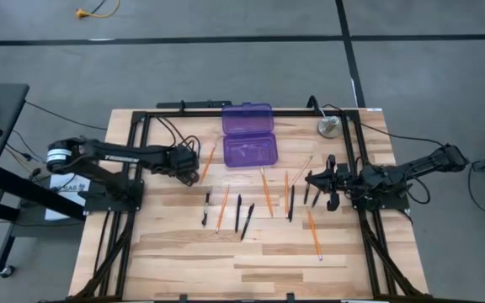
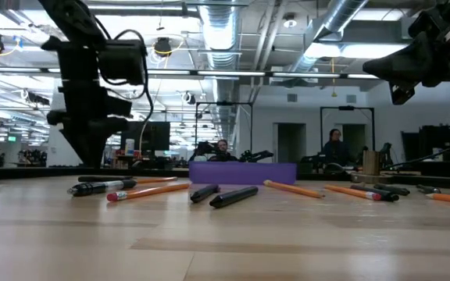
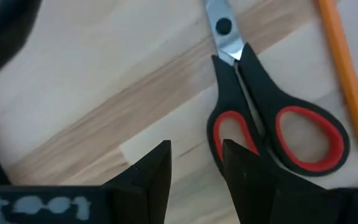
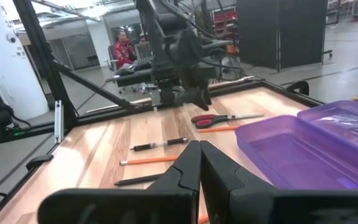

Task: Pick & place school supplies into a supply box
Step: Put the black scissors into the purple supply box

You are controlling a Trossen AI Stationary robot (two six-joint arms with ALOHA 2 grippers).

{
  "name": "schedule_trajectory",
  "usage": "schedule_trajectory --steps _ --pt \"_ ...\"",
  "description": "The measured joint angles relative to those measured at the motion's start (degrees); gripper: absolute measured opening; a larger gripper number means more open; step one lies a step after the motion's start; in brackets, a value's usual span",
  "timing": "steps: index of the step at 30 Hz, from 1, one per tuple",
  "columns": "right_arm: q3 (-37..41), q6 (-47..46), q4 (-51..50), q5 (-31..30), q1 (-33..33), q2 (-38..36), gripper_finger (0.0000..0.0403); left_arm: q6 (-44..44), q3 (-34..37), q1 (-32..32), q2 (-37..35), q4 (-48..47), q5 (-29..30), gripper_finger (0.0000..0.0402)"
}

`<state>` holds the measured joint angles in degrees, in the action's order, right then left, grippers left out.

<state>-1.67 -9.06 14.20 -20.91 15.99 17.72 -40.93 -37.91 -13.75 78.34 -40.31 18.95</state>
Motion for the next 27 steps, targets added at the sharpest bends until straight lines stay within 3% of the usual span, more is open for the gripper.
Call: schedule_trajectory --steps 5,27 --pt "0.0 0.0 -0.2 0.0 0.0 0.0 0.0000 2.3 0.0 -1.9 2.3 2.7 -3.4 0.0132" --pt "0.0 0.0 -0.4 0.0 0.0 0.0 0.0000 3.0 0.0 -2.2 3.8 2.1 -7.7 0.0132"
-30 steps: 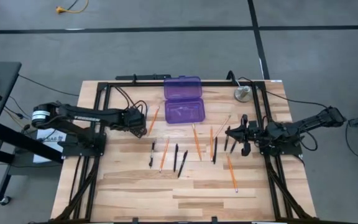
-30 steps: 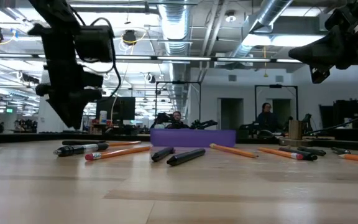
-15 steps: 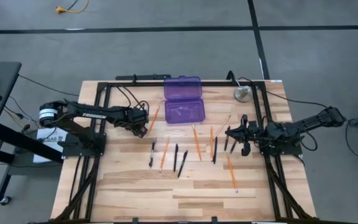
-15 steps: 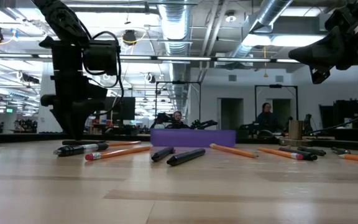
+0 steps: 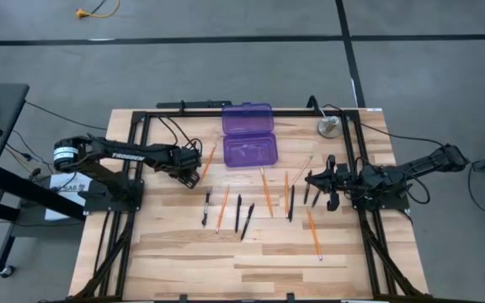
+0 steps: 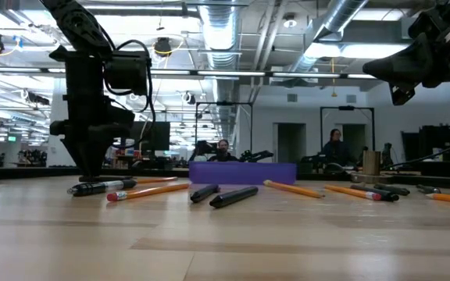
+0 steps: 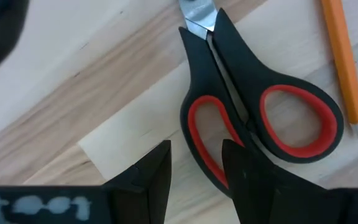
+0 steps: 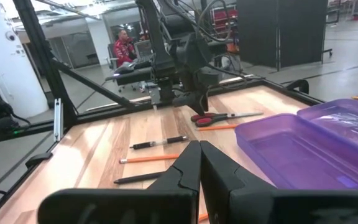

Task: Pick & place school supplies into a supply box
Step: Put the black scissors into the purple supply box

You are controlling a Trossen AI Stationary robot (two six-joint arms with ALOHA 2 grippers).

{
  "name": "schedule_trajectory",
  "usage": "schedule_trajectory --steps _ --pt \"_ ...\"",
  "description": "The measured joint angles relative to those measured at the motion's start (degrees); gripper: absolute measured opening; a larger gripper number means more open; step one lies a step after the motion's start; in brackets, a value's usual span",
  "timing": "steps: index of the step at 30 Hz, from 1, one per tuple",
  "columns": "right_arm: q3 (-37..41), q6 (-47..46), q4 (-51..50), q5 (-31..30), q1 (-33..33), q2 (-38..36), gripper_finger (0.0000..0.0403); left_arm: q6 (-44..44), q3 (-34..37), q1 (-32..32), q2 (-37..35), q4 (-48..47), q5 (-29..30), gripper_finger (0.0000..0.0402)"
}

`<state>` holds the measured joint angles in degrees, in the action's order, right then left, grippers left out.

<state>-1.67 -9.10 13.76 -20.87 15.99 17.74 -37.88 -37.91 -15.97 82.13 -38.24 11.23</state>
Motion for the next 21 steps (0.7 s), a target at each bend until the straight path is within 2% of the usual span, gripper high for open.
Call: schedule_trajectory --steps 9,16,21 --pt "0.0 0.0 0.0 0.2 0.0 0.0 0.0000 -0.5 -1.2 -1.1 7.2 -0.5 -0.8 0.0132" --pt "0.0 0.0 0.0 0.3 0.0 0.0 0.0000 -0.3 -2.1 -1.2 5.7 -1.4 0.4 0.0130" --pt "0.0 0.0 0.0 0.2 0.0 0.0 0.0000 0.3 -2.8 -1.2 5.0 -1.5 -0.3 0.0095"
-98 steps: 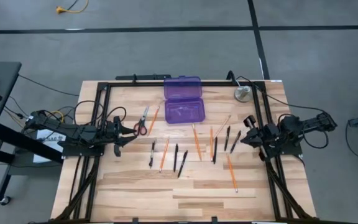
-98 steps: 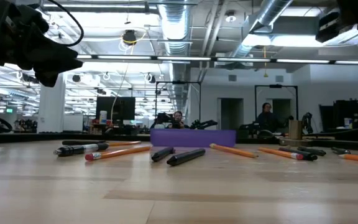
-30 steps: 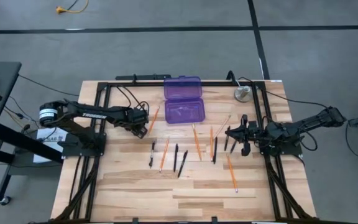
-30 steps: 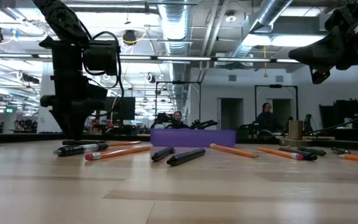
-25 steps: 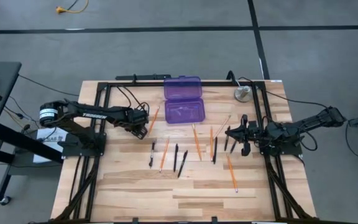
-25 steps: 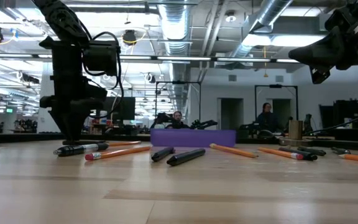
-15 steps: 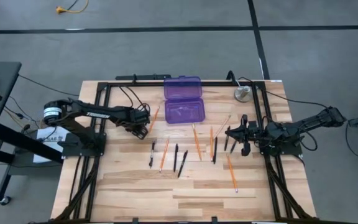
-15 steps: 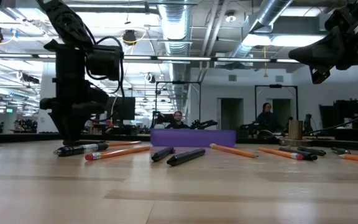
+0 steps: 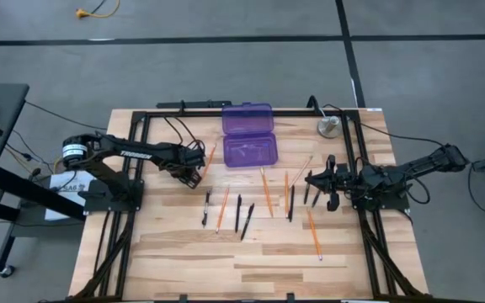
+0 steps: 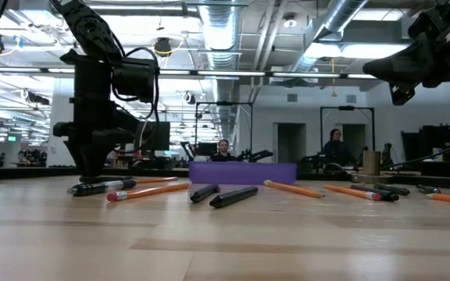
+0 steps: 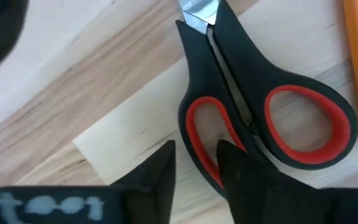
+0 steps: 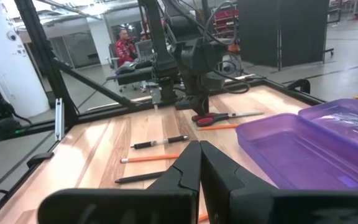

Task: Pick & place school supplies into a supply box
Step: Put the black scissors into the purple supply box

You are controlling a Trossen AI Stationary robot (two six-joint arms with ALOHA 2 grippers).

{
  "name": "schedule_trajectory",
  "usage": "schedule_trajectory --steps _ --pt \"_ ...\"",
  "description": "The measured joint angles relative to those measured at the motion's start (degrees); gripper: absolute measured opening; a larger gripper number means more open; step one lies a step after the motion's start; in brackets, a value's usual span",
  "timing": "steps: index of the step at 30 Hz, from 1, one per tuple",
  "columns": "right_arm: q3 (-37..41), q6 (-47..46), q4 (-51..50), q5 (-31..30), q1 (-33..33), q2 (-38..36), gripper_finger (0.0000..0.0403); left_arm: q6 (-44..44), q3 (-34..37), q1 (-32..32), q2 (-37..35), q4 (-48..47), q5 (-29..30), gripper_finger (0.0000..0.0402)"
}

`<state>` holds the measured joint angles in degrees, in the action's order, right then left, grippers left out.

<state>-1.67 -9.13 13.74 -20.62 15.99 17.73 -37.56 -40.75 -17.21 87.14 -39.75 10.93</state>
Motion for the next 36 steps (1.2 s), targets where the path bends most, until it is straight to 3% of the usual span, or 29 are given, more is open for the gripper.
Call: schedule_trajectory --steps 8,16,24,36 --pt "0.0 0.0 0.0 0.0 0.0 0.0 0.0000 0.0 -0.2 0.0 0.3 -0.1 0.3 0.0011" --pt "0.0 0.0 0.0 0.0 0.0 0.0 0.0000 -1.0 -0.1 0.0 0.4 -0.6 2.9 0.0024" --pt "0.0 0.0 0.0 0.0 0.0 0.0 0.0000 -2.0 -0.1 -0.1 0.4 -0.9 6.9 0.0009" --pt "0.0 0.0 0.0 0.0 0.0 0.0 0.0000 0.9 -2.7 -2.3 0.3 -3.8 6.3 0.0013"
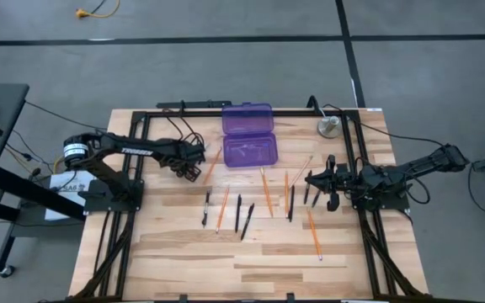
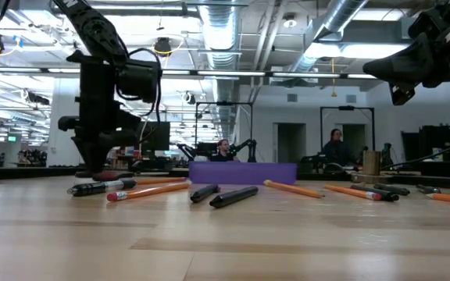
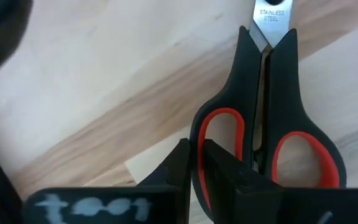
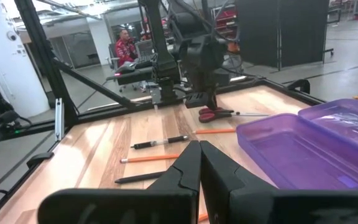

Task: Pick & place school supplies into a supply box
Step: Put the black scissors into the purple supply box

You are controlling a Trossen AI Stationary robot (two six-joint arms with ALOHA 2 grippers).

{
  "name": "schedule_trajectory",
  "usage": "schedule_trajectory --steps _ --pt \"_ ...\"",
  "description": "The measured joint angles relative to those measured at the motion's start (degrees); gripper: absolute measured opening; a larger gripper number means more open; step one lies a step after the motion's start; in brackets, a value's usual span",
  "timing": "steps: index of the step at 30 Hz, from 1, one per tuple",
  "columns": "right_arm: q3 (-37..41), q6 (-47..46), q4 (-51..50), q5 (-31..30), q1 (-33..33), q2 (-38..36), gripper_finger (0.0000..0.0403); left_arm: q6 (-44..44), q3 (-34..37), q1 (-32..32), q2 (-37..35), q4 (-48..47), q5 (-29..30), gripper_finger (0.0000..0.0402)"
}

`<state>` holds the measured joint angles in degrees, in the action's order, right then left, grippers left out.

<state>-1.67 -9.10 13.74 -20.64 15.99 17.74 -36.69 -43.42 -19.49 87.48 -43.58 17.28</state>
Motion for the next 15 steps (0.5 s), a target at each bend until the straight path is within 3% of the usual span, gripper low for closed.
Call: schedule_trajectory --steps 15 --pt "0.0 0.0 0.0 0.0 0.0 0.0 0.0000 8.3 -20.3 0.8 -0.1 -15.0 4.6 0.0013"
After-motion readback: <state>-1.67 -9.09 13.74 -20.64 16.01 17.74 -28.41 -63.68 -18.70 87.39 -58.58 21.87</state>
